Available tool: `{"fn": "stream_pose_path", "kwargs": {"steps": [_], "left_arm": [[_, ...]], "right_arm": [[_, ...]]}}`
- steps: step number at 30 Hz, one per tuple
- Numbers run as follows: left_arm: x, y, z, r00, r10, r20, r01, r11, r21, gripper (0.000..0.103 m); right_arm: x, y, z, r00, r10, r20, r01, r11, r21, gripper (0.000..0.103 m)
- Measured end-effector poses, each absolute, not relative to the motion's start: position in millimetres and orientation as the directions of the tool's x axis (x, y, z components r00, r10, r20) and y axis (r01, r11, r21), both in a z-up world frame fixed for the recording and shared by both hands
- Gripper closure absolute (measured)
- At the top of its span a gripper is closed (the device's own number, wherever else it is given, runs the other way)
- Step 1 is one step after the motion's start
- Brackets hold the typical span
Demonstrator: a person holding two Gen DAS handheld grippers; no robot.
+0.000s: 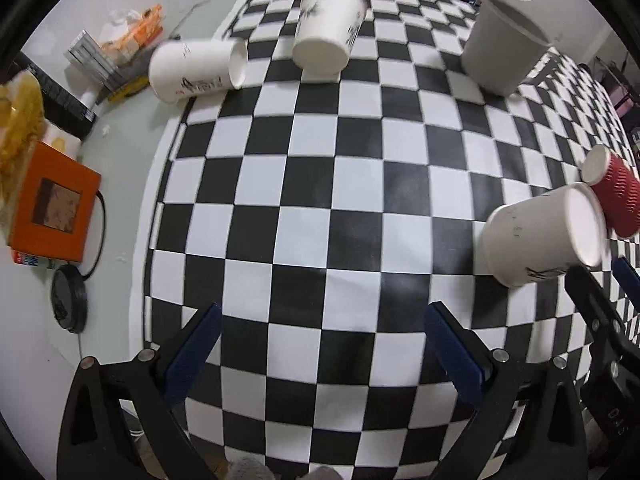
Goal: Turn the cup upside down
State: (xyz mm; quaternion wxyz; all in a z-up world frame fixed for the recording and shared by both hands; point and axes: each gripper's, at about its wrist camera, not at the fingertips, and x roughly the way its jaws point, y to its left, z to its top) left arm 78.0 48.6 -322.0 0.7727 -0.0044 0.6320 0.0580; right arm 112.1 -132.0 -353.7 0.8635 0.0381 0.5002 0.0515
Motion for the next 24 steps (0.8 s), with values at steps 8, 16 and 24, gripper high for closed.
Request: {"fn": "stream_pose_path", "kwargs": {"steps": [8, 16, 24], "left_arm": [[47, 32, -244, 0.302, 0.079, -0.95, -0.077, 0.995, 0.059, 0.0], [8, 15, -139, 0.447, 0.042, -0.893, -0.053, 0.998, 0.02, 0.0], [-29, 5, -76, 0.507, 0.02, -0.862, -0.037, 0.999, 0.002, 0.0]], "right_arm": [[76, -159, -291, 0.483, -0.019, -0.875, 0.035, 0.999, -0.002, 0.0], [32, -182, -177, 0.487, -0.059, -0.871, 0.065, 0.997, -0.031, 0.0], [-12, -187, -95, 0.507, -0.133, -0.852, 0.097, 0.991, -0.097, 0.0]]}}
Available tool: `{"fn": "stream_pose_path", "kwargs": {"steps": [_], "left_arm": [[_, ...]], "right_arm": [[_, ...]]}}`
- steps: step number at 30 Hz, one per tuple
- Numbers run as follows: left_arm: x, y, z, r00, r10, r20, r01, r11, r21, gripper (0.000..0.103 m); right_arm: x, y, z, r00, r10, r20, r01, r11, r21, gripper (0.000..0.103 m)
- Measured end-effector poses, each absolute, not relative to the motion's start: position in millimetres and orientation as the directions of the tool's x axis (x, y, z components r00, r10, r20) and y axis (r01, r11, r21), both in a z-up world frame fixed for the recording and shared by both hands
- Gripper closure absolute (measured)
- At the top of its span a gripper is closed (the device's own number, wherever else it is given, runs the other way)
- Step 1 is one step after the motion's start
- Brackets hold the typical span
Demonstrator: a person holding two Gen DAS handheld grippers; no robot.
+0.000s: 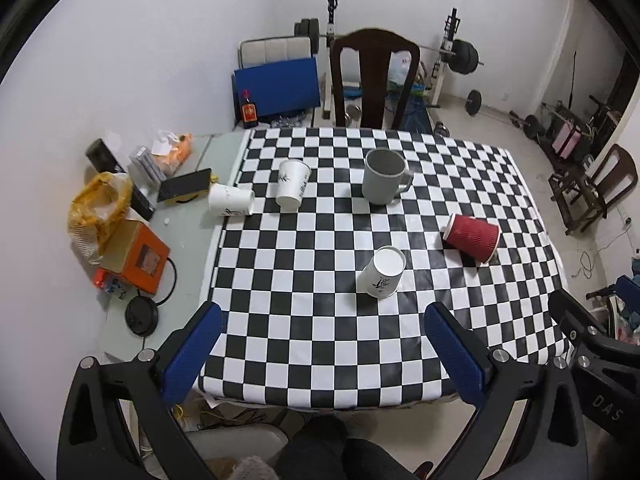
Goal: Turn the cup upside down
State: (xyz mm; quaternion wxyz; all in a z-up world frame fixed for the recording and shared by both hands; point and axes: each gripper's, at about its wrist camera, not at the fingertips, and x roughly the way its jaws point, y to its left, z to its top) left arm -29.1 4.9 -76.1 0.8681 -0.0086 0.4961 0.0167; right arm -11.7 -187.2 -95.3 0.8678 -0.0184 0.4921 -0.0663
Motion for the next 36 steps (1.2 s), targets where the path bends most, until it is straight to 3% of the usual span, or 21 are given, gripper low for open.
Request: {"fn": "stream_pose_path", "kwargs": {"steps": [15, 36], "left_arm": [[-65, 5, -31, 0.536, 0.057, -0.842, -0.09, 0.996, 0.01, 0.0], [-74, -3, -25, 0.518, 0.059, -0.853, -0.08, 0.997, 0.021, 0.0]], "right_arm": [[-65, -191, -25, 0.541, -0.131, -0.831, 0.095, 0.991, -0.094, 0.0], [-71, -192, -17, 0.541, -0.128, -0.832, 0.092, 0.991, -0.092, 0.0]]}}
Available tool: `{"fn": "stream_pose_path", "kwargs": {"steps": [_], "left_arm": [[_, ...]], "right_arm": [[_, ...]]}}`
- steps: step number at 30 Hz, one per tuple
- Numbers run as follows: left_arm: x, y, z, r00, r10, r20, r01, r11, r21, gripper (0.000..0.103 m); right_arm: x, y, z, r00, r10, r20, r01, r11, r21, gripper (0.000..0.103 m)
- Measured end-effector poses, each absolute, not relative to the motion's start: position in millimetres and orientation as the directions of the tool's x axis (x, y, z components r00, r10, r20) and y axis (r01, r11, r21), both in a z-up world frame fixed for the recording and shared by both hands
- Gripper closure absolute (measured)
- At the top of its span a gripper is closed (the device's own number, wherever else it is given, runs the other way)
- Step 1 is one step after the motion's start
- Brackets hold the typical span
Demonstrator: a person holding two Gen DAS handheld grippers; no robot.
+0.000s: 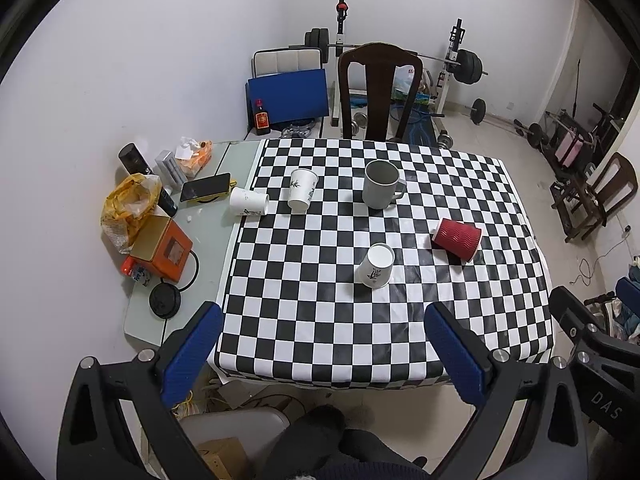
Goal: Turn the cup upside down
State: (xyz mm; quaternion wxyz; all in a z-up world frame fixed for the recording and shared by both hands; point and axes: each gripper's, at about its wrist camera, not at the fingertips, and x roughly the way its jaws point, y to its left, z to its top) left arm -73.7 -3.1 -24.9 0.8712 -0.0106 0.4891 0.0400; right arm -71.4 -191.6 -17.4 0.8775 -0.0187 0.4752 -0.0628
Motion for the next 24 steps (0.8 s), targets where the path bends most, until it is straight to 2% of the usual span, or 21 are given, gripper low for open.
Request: {"fn": "stream_pose_path", "kwargs": {"steps": [24], "left_arm": [[-79.0, -4.1, -25.3, 0.51, 0.06, -0.858, -0.07, 0.997, 0.028, 0.0]], "right_arm": [[-71.2, -191.6, -15.5, 0.533, -0.128, -0.837, 0.097, 0.991, -0.09, 0.0]]}}
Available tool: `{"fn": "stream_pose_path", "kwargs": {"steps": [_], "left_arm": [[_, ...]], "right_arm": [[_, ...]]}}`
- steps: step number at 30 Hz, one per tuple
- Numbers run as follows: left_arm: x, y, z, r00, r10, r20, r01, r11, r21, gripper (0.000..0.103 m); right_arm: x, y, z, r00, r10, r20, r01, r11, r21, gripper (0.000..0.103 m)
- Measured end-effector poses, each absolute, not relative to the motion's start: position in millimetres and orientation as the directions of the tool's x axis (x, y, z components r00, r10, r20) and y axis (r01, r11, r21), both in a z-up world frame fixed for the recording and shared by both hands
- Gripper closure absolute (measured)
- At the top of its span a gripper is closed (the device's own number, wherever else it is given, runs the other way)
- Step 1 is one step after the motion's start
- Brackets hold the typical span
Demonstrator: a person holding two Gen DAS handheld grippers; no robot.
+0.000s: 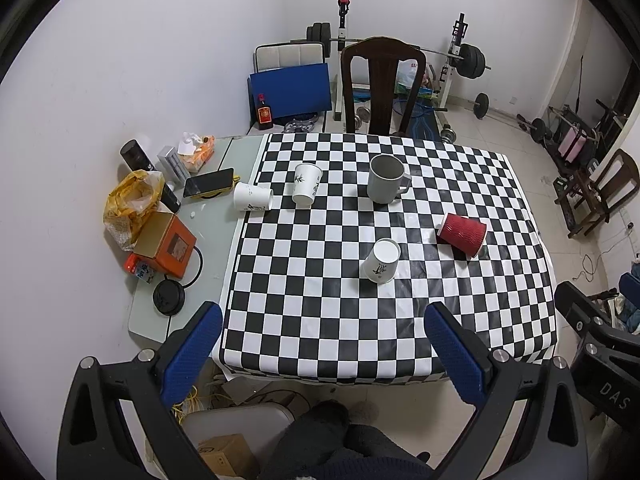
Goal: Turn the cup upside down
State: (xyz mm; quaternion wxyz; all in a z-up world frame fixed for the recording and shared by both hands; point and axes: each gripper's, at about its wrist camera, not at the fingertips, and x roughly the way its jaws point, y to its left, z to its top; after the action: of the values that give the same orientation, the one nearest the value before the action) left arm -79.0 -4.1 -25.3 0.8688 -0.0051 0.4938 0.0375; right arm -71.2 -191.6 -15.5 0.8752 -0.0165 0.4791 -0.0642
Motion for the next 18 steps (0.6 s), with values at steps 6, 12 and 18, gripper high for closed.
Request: {"fn": "stream_pose_path", "kwargs": {"steps": [6, 12, 18], "left_arm": [[-80, -4, -26, 0.508, 0.06, -0.86, -0.072, 0.997, 0.027, 0.0], [-80, -5, -25, 0.504, 0.06, -0.862, -0.073, 0.997, 0.027, 0.0], [-79, -5, -24, 0.503, 0.061, -0.862, -0.074, 0.997, 0.027, 0.0]], "right_arm": [[-85, -186, -10, 0.521, -0.128, -0.844, 0.092, 0.991, -0.094, 0.0], [-77, -189, -14, 0.521, -0.126, -0.844, 0.094, 0.992, -0.09, 0.0], [-86, -186, -11, 0.51, -0.119, -0.852, 0.092, 0.992, -0.084, 0.0]]}}
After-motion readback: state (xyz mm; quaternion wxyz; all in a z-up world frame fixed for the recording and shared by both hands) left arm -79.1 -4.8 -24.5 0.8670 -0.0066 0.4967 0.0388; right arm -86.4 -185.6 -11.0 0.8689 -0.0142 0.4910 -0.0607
